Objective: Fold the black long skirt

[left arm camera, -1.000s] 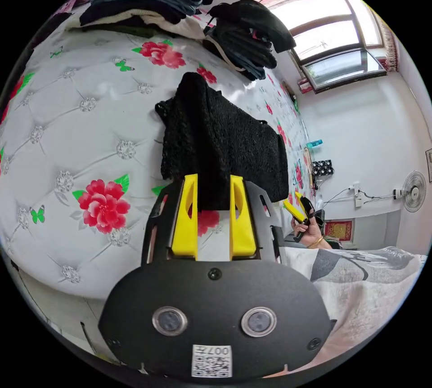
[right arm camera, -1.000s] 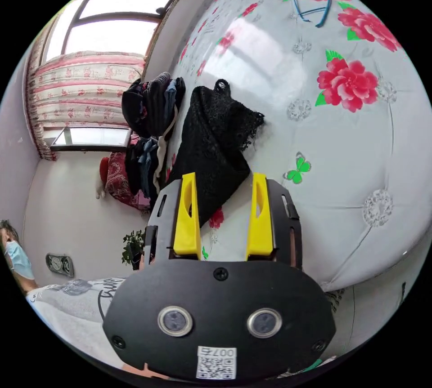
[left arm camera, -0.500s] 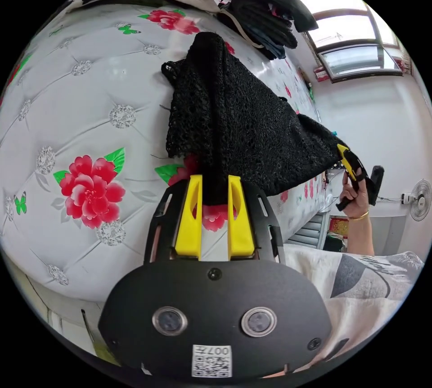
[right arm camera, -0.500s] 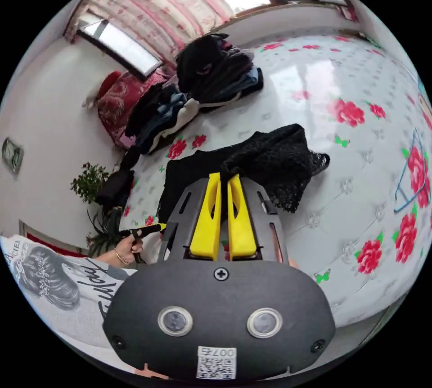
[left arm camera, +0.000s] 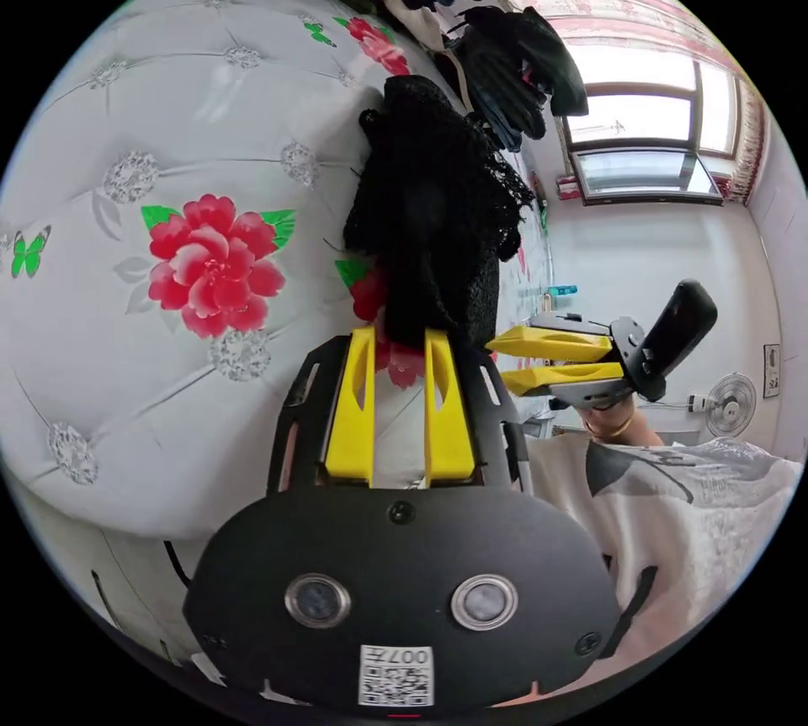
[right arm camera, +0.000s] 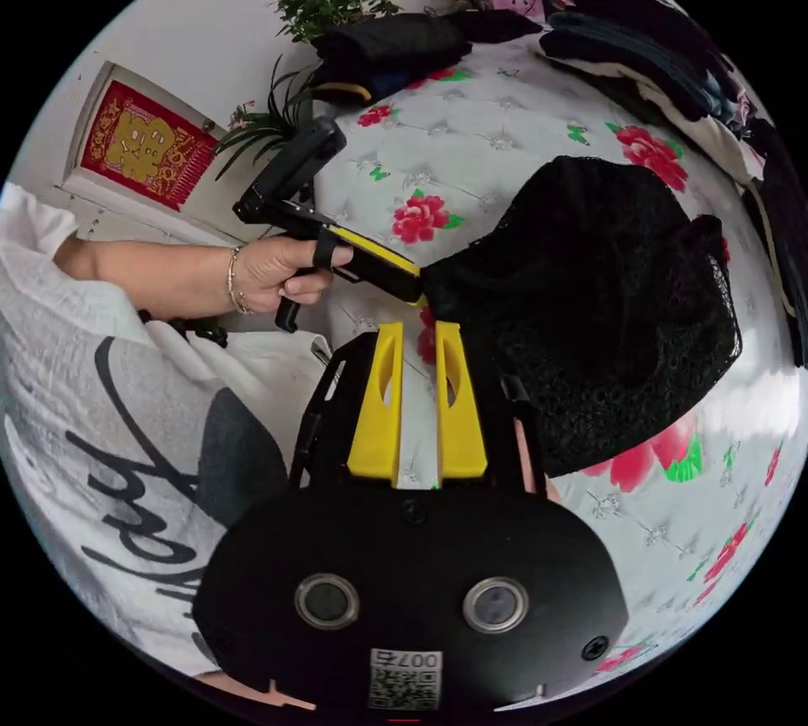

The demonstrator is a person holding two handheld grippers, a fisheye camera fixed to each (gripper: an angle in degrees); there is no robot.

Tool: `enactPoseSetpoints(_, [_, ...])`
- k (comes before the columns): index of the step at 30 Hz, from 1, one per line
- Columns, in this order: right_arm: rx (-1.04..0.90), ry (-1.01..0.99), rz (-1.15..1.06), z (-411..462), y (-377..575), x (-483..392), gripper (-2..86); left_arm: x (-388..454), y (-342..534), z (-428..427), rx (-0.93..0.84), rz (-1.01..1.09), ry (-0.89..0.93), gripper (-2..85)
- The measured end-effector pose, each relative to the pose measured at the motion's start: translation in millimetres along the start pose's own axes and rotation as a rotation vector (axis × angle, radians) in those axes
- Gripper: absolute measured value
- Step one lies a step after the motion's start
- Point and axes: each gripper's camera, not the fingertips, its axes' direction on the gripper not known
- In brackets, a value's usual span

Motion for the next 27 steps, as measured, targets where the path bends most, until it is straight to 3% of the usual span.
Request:
enactPoseSetpoints(3, [0.235,-0.011,0.254,-37.7,39.3,49.5,4.8,-9.7,7.5,-22.3,0.046,-0.015,0.014,7.9])
enactPoseSetpoints(5, [0.409,-0.028,0.602,-51.3,95.4,107.6,5.2,-13.5,8.3,-31.8,0.065,-0.019,0.018,8.0])
enactPoseSetpoints(8, [0.488,-0.132,0.860,-35.7,149.8,162.5,5.9,-14.0,1.9,-34.5,0.053,-0.010,0.014,9.1])
enactPoseSetpoints(18, [0.389,-0.268,0.863,29.2,128.0,220.3,3.3,30.7,-38.4,10.7,-0.076,0.110,0.003,11.3])
enactPoseSetpoints(24, [0.535,-0.151,0.990,-7.6,191.9,244.6,1.6,81.3,-55.3,42.1,-0.161,0.227,-0.021,11.5])
enactPoseSetpoints(27, [0.598,0.000,1.137,-42.9,252.3,261.5,1.2,86.4,-54.8,44.7,-0.156,0.204,-0.044,11.2])
